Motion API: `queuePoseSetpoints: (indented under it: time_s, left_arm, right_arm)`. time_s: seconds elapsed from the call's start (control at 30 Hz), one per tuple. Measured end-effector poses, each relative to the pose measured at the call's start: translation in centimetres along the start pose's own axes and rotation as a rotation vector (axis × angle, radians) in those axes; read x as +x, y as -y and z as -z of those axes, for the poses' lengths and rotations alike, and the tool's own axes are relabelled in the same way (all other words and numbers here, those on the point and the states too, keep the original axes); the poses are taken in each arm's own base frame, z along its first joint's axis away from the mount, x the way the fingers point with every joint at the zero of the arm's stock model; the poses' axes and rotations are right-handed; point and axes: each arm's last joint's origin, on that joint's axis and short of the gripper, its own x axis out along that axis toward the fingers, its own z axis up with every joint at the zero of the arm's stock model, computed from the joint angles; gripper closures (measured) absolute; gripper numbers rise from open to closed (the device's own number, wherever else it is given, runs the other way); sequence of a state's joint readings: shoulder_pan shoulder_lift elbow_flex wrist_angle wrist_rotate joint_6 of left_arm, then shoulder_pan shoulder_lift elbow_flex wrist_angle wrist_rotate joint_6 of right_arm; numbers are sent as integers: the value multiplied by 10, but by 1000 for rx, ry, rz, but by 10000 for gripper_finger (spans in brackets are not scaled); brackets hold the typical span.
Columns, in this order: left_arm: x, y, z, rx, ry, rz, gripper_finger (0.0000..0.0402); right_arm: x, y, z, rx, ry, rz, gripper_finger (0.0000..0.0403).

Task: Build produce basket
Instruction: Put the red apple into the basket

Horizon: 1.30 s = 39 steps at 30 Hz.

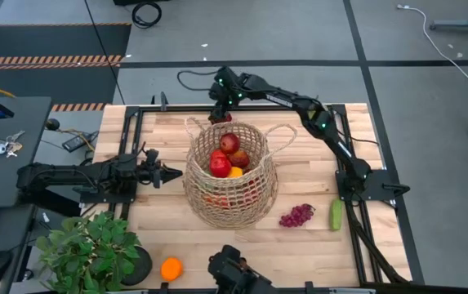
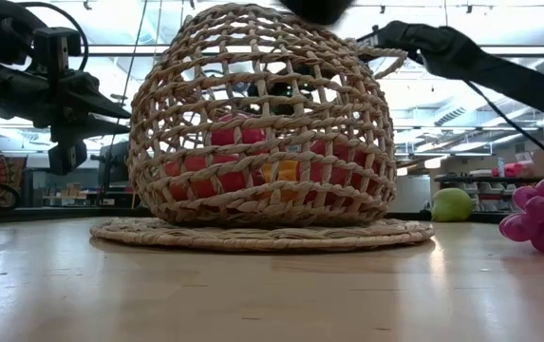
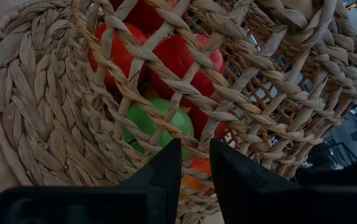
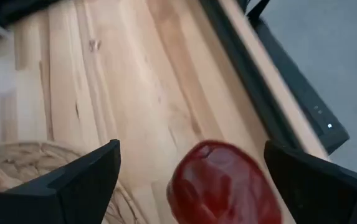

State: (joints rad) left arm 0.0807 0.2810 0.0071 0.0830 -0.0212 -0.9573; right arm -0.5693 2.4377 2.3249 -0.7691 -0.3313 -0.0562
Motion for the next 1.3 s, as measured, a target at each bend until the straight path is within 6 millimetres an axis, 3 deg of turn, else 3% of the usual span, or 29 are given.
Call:
queuePoseSetpoints:
  time_s: [0.17,0.4,0.93,1.1,1.3]
  left_arm:
    - [0,0,0,0,-1,0,314]
    - [0,0,0,0,-1,0,314]
    - [0,0,0,0,0,0,311]
    - [0,0,0,0,-1,-1,316]
    - [0,0,0,0,0,-1,314]
  right_arm:
    - [17,-2,10,-59,-63,44,4]
    - [25,3,29,-77,-223,100,4]
    - [23,9,32,-75,-245,149,52]
    - [9,4,30,-69,-268,147,55]
    - [-25,-5,12,-64,-188,160,55]
